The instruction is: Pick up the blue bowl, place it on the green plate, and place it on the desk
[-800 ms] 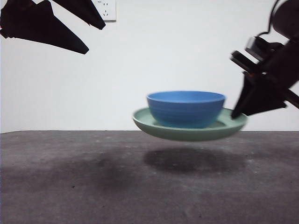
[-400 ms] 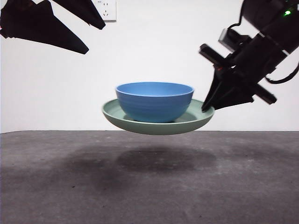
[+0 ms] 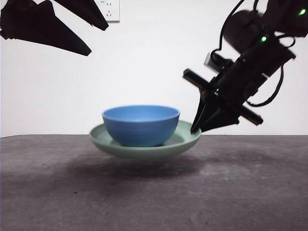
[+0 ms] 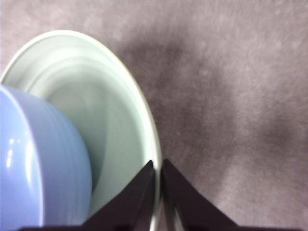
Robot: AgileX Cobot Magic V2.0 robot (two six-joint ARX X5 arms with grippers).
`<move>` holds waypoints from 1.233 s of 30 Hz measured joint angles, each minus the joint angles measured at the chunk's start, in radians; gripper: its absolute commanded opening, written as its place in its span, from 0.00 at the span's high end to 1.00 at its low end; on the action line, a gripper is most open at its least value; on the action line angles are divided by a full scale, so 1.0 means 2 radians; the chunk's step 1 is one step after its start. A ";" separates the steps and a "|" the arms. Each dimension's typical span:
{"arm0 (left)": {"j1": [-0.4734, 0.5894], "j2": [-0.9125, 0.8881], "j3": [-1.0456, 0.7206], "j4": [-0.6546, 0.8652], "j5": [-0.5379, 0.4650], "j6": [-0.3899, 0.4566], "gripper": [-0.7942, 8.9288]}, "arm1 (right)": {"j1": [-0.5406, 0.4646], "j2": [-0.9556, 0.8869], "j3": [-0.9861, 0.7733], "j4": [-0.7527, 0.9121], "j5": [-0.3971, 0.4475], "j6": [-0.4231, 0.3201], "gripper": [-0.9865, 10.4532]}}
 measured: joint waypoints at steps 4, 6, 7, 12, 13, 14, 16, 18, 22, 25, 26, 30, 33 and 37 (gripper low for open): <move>0.000 0.000 0.000 -0.004 0.000 0.000 0.66 | 0.000 0.029 0.002 0.001 0.002 0.002 0.90; 0.000 0.000 0.000 -0.004 0.000 0.000 0.66 | 0.000 0.038 0.002 -0.001 0.008 0.002 0.90; 0.000 0.000 0.000 -0.004 0.000 0.000 0.66 | 0.000 0.042 0.002 -0.001 0.010 0.003 0.90; 0.000 0.000 0.000 -0.004 0.000 0.000 0.66 | 0.000 0.044 0.002 -0.001 0.012 0.005 0.90; 0.000 0.000 0.000 -0.004 0.000 0.000 0.66 | 0.000 0.044 0.002 -0.001 0.012 0.005 0.90; 0.000 0.000 0.000 -0.004 0.000 0.000 0.66 | 0.000 0.044 0.002 -0.001 0.012 0.005 0.90; 0.000 0.000 0.000 -0.004 0.000 0.000 0.66 | 0.000 0.044 0.002 -0.001 0.012 0.005 0.88; 0.000 0.000 0.000 -0.004 0.000 0.000 0.66 | 0.000 0.044 0.002 -0.001 0.011 0.005 0.80; 0.000 0.000 0.000 -0.005 0.000 0.000 0.66 | 0.000 0.044 0.003 0.001 0.011 0.006 0.73; 0.000 0.000 0.000 -0.005 0.000 0.000 0.66 | 0.000 0.044 0.003 0.001 0.012 0.006 0.73; 0.000 0.000 0.000 -0.005 0.000 0.000 0.66 | 0.000 0.044 0.003 0.000 0.012 0.006 0.73; 0.000 0.000 0.000 -0.006 0.000 0.000 0.66 | 0.000 0.033 0.003 -0.016 0.014 0.006 0.73; 0.000 0.000 0.000 -0.007 0.000 0.000 0.66 | -0.002 0.002 0.003 -0.036 0.023 0.000 0.73; 0.000 0.000 0.000 -0.009 0.000 0.000 0.66 | -0.003 -0.056 0.003 -0.085 0.036 -0.024 0.73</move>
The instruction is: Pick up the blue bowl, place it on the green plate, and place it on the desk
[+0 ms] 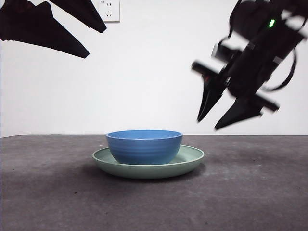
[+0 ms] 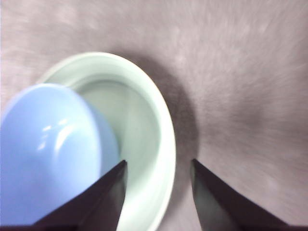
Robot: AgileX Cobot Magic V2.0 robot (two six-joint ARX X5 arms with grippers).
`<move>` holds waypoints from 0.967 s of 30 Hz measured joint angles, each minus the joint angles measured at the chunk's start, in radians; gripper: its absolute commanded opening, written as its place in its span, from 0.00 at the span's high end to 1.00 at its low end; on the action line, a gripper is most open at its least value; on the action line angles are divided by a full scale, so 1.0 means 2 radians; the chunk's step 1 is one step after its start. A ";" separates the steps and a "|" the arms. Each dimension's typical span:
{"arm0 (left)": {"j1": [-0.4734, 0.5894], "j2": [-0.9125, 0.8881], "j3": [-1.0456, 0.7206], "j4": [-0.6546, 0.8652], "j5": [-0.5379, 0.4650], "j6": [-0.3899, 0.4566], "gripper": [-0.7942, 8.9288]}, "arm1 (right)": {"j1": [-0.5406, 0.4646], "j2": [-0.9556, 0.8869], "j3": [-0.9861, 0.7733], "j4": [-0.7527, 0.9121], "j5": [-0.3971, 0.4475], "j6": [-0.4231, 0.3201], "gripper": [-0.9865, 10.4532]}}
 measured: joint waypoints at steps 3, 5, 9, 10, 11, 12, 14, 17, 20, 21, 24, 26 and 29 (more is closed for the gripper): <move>0.000 0.000 0.000 0.000 0.000 0.000 0.66 | 0.000 -0.050 0.000 -0.048 0.001 -0.026 0.73; 0.000 0.000 0.000 0.000 0.000 0.000 0.66 | 0.000 -0.088 0.000 -0.078 -0.001 -0.046 0.73; 0.000 0.000 0.000 0.000 0.000 0.000 0.66 | 0.005 -0.162 0.000 -0.134 -0.017 -0.079 0.73; 0.000 0.000 0.000 0.000 0.000 0.000 0.66 | 0.007 -0.180 0.000 -0.150 -0.023 -0.088 0.73; 0.000 0.000 0.000 0.000 0.000 0.000 0.66 | 0.009 -0.198 0.000 -0.166 -0.027 -0.095 0.73; 0.000 0.000 0.000 0.000 0.000 0.000 0.66 | 0.011 -0.212 0.000 -0.179 -0.027 -0.101 0.73; 0.000 0.000 0.000 0.000 0.000 0.000 0.66 | 0.017 -0.243 0.000 -0.211 -0.027 -0.112 0.73; 0.000 0.000 0.000 0.000 0.000 0.000 0.66 | 0.026 -0.280 0.000 -0.252 -0.027 -0.123 0.73; 0.000 0.000 0.000 0.000 0.000 0.000 0.66 | 0.039 -0.311 0.000 -0.293 -0.028 -0.133 0.73; 0.000 0.000 0.000 0.000 0.000 0.000 0.66 | 0.042 -0.318 0.000 -0.303 -0.027 -0.135 0.73; 0.000 0.000 0.000 0.000 0.000 0.000 0.66 | 0.051 -0.332 0.000 -0.328 -0.027 -0.140 0.73; 0.000 0.000 0.000 0.000 0.000 0.000 0.66 | 0.057 -0.334 0.000 -0.338 -0.027 -0.143 0.73; 0.000 0.000 0.000 0.000 0.000 0.000 0.66 | 0.059 -0.332 0.000 -0.344 -0.027 -0.149 0.73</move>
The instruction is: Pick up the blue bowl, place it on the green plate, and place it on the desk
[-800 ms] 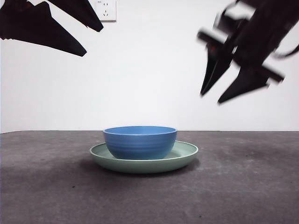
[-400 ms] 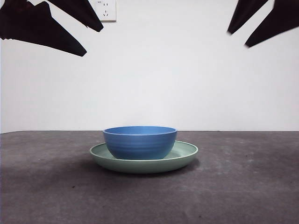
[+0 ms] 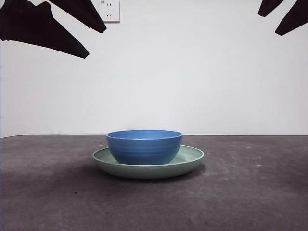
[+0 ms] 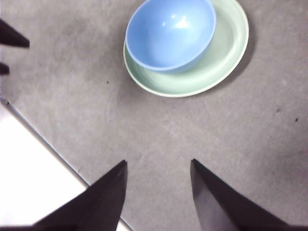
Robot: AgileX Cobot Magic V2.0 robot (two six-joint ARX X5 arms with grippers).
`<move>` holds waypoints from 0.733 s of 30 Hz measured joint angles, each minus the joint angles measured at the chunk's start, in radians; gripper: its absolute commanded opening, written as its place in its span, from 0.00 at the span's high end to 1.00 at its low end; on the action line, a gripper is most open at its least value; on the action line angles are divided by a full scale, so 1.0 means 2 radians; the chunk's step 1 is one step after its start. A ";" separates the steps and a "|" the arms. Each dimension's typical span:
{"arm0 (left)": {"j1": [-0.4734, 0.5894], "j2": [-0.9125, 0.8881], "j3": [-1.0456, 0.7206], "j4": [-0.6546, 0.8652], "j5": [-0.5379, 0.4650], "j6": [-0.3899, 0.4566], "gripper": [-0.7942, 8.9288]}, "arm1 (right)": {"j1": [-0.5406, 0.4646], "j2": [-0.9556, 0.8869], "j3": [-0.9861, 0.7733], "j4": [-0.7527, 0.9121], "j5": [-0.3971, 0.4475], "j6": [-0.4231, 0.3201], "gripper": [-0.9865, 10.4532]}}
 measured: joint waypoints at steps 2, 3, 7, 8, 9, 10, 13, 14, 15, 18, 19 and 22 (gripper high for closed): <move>0.000 0.000 0.000 0.000 0.000 0.000 0.66 | 0.000 0.000 0.000 0.000 0.000 -0.002 0.73; 0.000 0.000 0.000 0.000 0.000 0.000 0.66 | 0.000 0.000 0.000 -0.001 0.000 -0.003 0.73; 0.000 0.000 0.000 0.000 0.000 0.000 0.66 | 0.000 0.000 0.000 -0.001 0.000 -0.003 0.73; 0.000 0.000 0.000 0.000 0.000 0.000 0.66 | 0.000 0.000 0.000 -0.001 0.000 -0.003 0.73; 0.000 0.000 0.000 0.000 0.000 0.000 0.66 | 0.000 0.000 0.000 -0.001 0.000 -0.003 0.73; 0.000 0.000 0.000 0.000 0.000 0.000 0.66 | 0.000 0.000 0.000 -0.001 0.000 -0.003 0.73; 0.000 0.000 0.000 -0.001 0.000 0.000 0.72 | 0.000 0.000 0.000 -0.001 0.000 -0.003 0.79; 0.000 0.000 0.000 -0.001 0.000 0.000 0.77 | 0.000 0.000 0.000 -0.001 0.000 -0.003 0.85; 0.000 0.000 0.000 -0.001 0.000 0.000 0.85 | 0.000 0.000 0.000 -0.003 0.000 -0.003 0.91; 0.000 0.000 0.000 -0.001 0.000 0.000 0.91 | 0.000 0.000 0.000 -0.004 0.000 -0.006 0.90; 0.000 0.000 0.000 -0.002 0.000 0.000 0.91 | 0.000 0.000 0.000 -0.004 0.000 -0.007 0.90; 0.000 0.000 0.000 -0.002 0.000 0.000 0.91 | 0.000 0.000 0.000 -0.001 0.002 -0.007 0.90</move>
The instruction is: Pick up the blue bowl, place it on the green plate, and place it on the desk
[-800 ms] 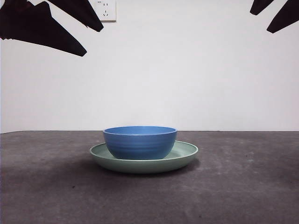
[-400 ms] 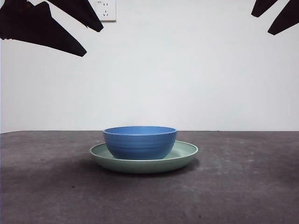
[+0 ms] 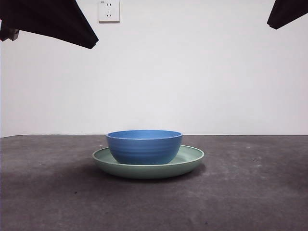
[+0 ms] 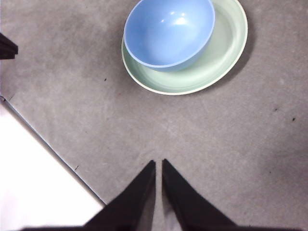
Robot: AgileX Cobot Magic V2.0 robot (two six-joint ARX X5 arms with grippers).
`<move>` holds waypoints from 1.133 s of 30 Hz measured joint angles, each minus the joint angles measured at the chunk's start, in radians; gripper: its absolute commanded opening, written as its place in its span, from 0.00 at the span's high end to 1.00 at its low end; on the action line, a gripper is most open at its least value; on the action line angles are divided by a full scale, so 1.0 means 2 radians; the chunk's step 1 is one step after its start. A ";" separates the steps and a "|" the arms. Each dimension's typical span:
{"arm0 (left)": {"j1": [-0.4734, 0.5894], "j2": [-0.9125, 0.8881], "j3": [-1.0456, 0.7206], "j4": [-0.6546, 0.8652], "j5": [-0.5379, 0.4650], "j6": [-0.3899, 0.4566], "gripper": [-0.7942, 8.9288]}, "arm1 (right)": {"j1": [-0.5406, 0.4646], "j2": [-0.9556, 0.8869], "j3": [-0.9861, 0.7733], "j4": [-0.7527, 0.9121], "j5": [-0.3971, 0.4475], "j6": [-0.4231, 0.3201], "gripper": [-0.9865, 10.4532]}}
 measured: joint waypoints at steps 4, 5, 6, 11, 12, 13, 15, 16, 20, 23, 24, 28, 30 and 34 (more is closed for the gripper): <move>0.000 0.000 0.000 0.000 0.000 0.000 0.91 | 0.000 0.000 0.000 0.002 0.000 0.000 0.90; 0.000 0.000 0.000 0.000 0.000 0.000 0.91 | 0.000 0.000 0.000 0.002 0.000 0.000 0.90; 0.000 0.000 0.000 0.000 0.000 0.000 0.91 | 0.000 0.000 0.000 0.002 0.000 0.000 0.90; 0.000 0.000 0.000 0.000 0.000 0.000 0.91 | 0.000 0.000 0.000 0.002 0.000 0.000 0.90; 0.000 0.000 0.000 0.000 0.000 0.000 0.91 | 0.000 0.000 0.000 0.002 0.000 0.000 0.90; 0.000 0.000 0.000 0.000 0.000 0.000 0.91 | 0.000 0.000 0.000 0.002 0.000 0.000 0.90; 0.000 0.000 0.000 0.000 0.000 0.000 0.91 | 0.000 0.000 0.000 0.002 0.000 0.000 0.90; 0.000 0.000 0.000 0.000 0.000 0.000 0.91 | 0.000 0.000 0.000 0.002 0.000 0.000 0.90; 0.002 -0.004 0.000 -0.002 -0.002 0.001 0.91 | 0.000 0.000 0.000 0.002 0.000 0.000 0.90; 0.020 -0.031 0.000 0.001 -0.029 0.030 0.91 | 0.000 0.000 0.000 0.002 0.000 0.000 0.90; 0.030 -0.044 -0.001 0.009 -0.044 0.039 0.91 | 0.000 0.000 0.000 0.002 0.000 0.000 0.90; 0.093 -0.110 -0.010 0.077 -0.093 0.065 0.91 | 0.000 0.000 0.000 0.002 0.000 0.000 0.90; 0.138 -0.152 -0.024 0.111 -0.107 0.075 0.91 | 0.000 0.000 0.000 0.002 0.000 0.000 0.90; 0.216 -0.228 -0.065 0.145 -0.137 0.089 0.91 | 0.000 0.000 0.000 0.002 0.000 0.000 0.90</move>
